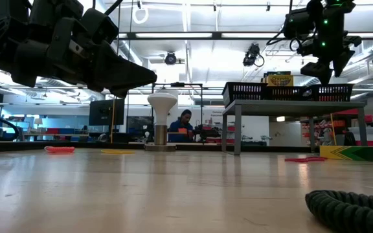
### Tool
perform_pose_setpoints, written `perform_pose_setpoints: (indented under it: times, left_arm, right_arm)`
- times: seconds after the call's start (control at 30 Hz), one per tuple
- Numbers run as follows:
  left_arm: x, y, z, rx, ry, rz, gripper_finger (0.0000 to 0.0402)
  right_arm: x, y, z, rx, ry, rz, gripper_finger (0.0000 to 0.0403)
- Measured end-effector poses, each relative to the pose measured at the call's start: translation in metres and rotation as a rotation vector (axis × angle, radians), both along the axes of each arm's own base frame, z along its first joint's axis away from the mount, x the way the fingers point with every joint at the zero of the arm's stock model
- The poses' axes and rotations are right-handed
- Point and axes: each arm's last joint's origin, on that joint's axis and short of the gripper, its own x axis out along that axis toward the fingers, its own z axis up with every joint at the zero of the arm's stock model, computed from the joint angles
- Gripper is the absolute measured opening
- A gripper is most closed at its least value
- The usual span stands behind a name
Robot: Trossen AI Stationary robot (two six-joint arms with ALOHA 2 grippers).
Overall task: Pick & Place Office Desk Supplies
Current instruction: Put the black spring keychain into the left black basket on the shelf
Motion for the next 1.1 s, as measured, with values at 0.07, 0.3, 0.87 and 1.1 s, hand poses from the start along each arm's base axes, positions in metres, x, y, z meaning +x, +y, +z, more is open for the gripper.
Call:
perform_pose_setpoints:
  times: [0.07,0.3,0.87,1.1]
  left_arm:
    - [0.000,0.000,0.000,-0.006,0.000,0.001,0.0063]
    - [0.004,0.000,0.004,-0.017,-0.017,0.026,0.0063]
    - [0.024,-0.002,-0.001,-0.015,0.186,0.168,0.0063]
    - [0.025,-0.002,-0.009,-0.032,0.306,0.207,0.0063]
  right_arm:
    - [0.000,0.001,0.000,0.011,0.022,0.016,0.0272]
    - [-0.007,0.023,0.029,0.199,-0.030,0.099,0.0206]
    - [0.031,0.133,-0.025,0.215,-0.384,0.735,0.0010]
    - [0.057,0.191,-0.063,0.198,-0.553,1.072,0.0007]
